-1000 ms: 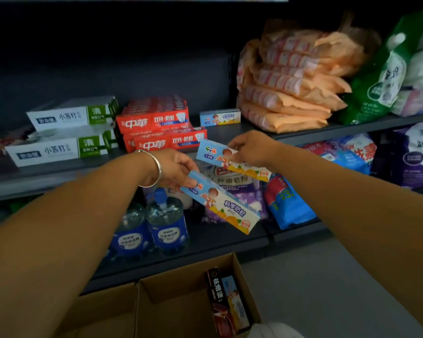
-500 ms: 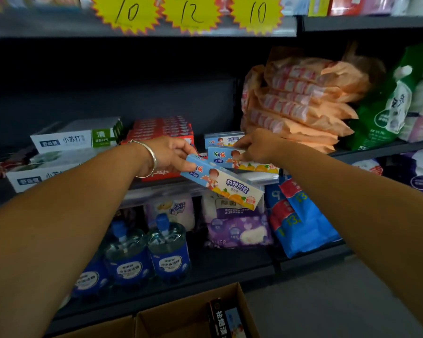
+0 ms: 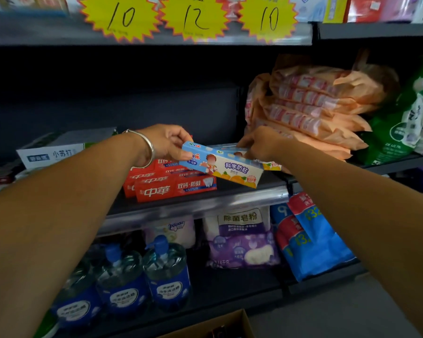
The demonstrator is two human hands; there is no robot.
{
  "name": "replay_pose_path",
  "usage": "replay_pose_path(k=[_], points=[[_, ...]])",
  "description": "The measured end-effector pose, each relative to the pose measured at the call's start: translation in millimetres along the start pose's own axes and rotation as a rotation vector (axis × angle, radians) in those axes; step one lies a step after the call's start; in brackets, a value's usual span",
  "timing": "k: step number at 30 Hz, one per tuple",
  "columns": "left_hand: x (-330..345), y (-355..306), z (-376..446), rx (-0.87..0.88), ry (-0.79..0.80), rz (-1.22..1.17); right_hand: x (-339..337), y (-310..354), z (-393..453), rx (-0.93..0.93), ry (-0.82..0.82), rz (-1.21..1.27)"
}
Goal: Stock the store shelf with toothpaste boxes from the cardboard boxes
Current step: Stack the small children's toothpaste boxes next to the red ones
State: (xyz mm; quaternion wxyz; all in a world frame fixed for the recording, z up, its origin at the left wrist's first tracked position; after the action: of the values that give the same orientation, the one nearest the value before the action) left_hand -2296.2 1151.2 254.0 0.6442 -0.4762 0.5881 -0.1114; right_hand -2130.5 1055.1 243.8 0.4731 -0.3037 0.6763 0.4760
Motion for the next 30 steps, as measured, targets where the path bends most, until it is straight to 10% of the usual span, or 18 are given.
replay_pose_path(k=[30], points=[[-60,23,97,0.007,-0.310,-0.160,30,-55,116,0.019,-0.055,-0.152]])
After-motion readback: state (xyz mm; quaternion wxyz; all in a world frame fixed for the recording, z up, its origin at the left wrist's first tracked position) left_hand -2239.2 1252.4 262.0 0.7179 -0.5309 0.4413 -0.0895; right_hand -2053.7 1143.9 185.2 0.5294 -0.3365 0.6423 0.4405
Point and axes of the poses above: each hand's wrist, its own z-axis towards the middle knuckle, its own x-axis out of the palm, y = z × x, the point moved 8 cm from there along z, towards the middle knuckle, and after that the axes turned 15 degrees about y, right-handed, at the moved point
